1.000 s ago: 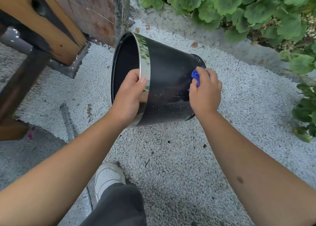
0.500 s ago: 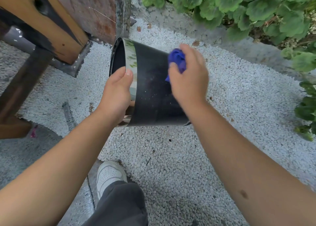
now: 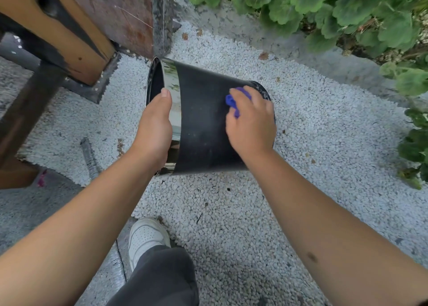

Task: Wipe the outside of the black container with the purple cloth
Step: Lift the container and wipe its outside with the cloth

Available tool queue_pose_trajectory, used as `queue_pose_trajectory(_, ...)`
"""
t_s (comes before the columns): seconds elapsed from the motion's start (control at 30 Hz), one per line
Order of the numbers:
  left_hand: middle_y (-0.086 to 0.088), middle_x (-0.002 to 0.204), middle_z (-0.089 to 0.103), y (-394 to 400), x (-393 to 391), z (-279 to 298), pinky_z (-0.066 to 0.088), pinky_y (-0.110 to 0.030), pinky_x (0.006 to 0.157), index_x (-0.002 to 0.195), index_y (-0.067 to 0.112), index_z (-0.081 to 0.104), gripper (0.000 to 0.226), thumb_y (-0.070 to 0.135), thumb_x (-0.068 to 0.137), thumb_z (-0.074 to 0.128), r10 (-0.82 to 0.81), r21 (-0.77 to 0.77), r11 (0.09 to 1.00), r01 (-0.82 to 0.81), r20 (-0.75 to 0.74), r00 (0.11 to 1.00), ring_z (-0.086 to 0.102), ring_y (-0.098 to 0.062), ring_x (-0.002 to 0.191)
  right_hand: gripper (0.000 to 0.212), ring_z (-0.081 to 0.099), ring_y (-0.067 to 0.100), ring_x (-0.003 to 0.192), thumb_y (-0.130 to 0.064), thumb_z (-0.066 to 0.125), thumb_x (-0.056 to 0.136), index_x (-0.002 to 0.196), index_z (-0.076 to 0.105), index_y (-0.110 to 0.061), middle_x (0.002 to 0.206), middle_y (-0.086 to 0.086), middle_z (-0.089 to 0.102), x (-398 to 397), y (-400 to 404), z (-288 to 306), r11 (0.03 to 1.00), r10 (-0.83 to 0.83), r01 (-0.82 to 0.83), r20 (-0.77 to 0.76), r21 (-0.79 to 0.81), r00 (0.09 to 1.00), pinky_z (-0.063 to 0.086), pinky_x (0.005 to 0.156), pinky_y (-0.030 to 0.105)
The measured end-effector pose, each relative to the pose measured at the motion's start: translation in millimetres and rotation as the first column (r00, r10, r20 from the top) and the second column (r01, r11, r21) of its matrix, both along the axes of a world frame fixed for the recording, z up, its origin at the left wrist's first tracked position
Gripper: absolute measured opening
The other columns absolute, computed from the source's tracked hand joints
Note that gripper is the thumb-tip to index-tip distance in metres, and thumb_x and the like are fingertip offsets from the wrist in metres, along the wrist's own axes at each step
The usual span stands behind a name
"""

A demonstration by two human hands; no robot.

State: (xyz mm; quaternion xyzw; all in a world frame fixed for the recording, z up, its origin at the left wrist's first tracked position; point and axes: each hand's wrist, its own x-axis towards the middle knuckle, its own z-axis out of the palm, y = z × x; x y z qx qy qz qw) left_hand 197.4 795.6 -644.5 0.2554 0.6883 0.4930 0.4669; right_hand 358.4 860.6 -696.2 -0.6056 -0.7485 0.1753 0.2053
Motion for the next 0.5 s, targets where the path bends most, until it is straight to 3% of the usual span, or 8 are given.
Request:
queue_pose_trajectory(0.03,0.036,0.078,0.07,0,3,3,0.05,-0.006,0.07,0.105,0.028,0.06,0.03,0.039,0.107,0.031,0.0,0.01,1.0,0.0,0.009,1.0,0.062,0.024,0.075,0.042,0.047,0.029,0.117,-0.024,0.054,0.089,0.13,0.058,-0.033,0.143,-0.007,0.05,10,5,-6,0.998,-0.046,0.046,0.01,-0.04,0.999,0.053,0.078,0.041)
queue_pose_trajectory(0.1,0.012,0.102,0.076,-2,3,4,0.056,-0.028,0.084,0.113,0.02,0.063,0.034,0.039,0.099,0.039,-0.008,0.031,0.999,0.007,0.041,0.999,0.071,-0.002,0.096,0.042,0.044,0.028,0.119,-0.024,0.052,0.091,0.131,0.056,-0.034,0.144,-0.008,0.048,24,11,-14,0.993,-0.088,0.09,0.022,-0.081,0.996,0.052,0.079,0.041)
queue_pose_trajectory(0.17,-0.002,0.101,0.074,-9,-1,0,0.059,-0.038,0.076,0.115,0.012,0.057,0.029,0.031,0.095,0.047,-0.014,0.064,0.998,0.008,0.106,0.994,0.072,-0.018,0.093,0.042,0.043,0.029,0.119,-0.022,0.051,0.091,0.131,0.057,-0.033,0.144,-0.008,0.048,30,15,-19,0.992,-0.1,0.101,0.022,-0.076,0.995,0.05,0.076,0.039)
queue_pose_trajectory(0.23,0.001,0.104,0.073,-22,-6,-6,0.058,-0.033,0.075,0.117,0.015,0.054,0.022,0.022,0.097,0.047,-0.122,0.143,0.984,0.106,0.104,0.987,0.07,-0.016,0.096,0.042,0.043,0.029,0.119,-0.022,0.052,0.09,0.13,0.058,-0.032,0.143,-0.007,0.049,30,17,-20,0.99,-0.121,0.122,0.014,-0.068,0.993,0.048,0.074,0.038)
queue_pose_trajectory(0.37,0.013,0.137,0.061,-46,-10,-8,0.046,-0.018,0.095,0.145,0.026,0.043,0.044,0.009,0.106,0.034,-0.371,0.219,0.902,0.371,-0.046,0.928,0.056,-0.008,0.127,0.041,0.044,0.03,0.118,-0.023,0.052,0.09,0.13,0.057,-0.033,0.142,-0.006,0.049,29,15,-22,0.989,-0.124,0.125,0.018,-0.079,0.992,0.042,0.071,0.034)
queue_pose_trajectory(0.5,0.013,0.131,0.065,-42,-4,-7,0.048,-0.015,0.092,0.149,0.01,0.038,0.046,-0.003,0.106,0.029,-0.331,0.233,0.908,0.348,-0.111,0.937,0.06,-0.005,0.121,0.045,0.047,0.029,0.116,-0.023,0.051,0.089,0.133,0.054,-0.033,0.14,-0.005,0.049,34,26,-12,0.981,-0.117,0.116,-0.003,-0.156,0.993,0.04,0.076,0.032)
